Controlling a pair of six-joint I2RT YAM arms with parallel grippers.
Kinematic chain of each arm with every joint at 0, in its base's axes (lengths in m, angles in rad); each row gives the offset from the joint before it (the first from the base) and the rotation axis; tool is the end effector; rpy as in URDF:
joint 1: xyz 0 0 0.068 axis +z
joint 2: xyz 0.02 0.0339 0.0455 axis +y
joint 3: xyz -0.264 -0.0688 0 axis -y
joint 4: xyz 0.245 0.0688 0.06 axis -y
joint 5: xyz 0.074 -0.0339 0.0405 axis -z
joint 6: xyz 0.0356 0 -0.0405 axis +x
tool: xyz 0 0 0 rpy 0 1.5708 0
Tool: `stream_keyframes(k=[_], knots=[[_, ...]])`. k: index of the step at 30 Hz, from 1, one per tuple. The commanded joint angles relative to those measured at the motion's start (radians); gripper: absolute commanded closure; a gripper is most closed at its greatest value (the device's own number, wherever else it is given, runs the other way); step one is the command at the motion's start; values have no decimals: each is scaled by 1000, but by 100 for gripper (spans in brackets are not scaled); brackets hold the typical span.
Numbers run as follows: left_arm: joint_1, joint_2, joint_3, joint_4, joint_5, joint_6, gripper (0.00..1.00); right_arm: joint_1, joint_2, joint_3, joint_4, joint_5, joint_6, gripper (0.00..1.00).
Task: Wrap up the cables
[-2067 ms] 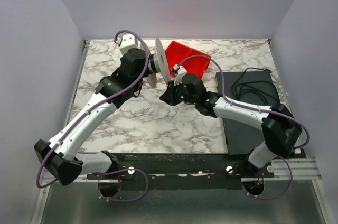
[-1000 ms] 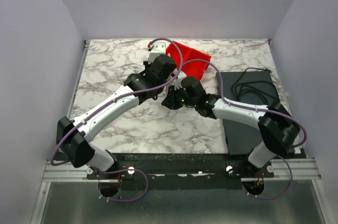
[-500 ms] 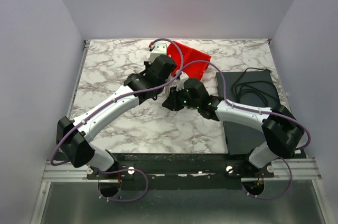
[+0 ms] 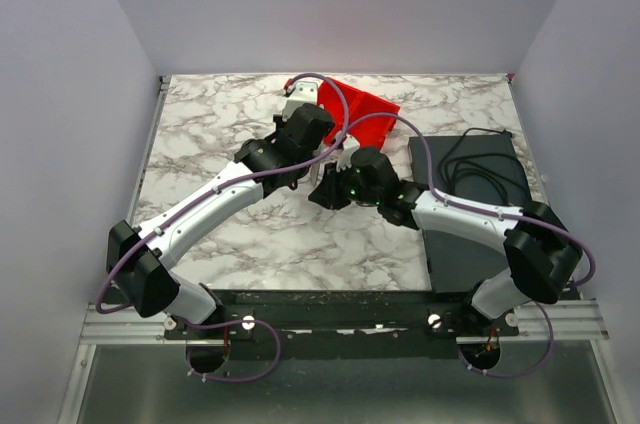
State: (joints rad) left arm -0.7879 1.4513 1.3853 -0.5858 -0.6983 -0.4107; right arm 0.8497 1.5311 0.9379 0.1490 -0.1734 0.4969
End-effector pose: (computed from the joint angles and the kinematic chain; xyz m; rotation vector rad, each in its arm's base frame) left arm 0.2401 -0.2089 0.3579 0.0213 2.0542 0.0435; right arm 0.2230 0.2629 0.2432 -0.4960 2.1065 0.9978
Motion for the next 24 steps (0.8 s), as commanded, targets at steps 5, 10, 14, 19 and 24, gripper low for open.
stream_keyframes(k=[5,10,14,19,24], knots=[[-6,-21,0,46,-6,23,100,1,-50,26,-69,4,-15,83],[-8,-12,-8,44,-2,17,100,2,-70,58,-104,18,-24,89],[-21,-3,-9,48,4,15,100,2,-53,125,-130,34,-41,91],[-37,-8,-28,66,5,34,100,2,-27,206,-203,111,-77,93],[-40,-44,-86,128,33,77,100,-1,-8,252,-251,157,-95,92]])
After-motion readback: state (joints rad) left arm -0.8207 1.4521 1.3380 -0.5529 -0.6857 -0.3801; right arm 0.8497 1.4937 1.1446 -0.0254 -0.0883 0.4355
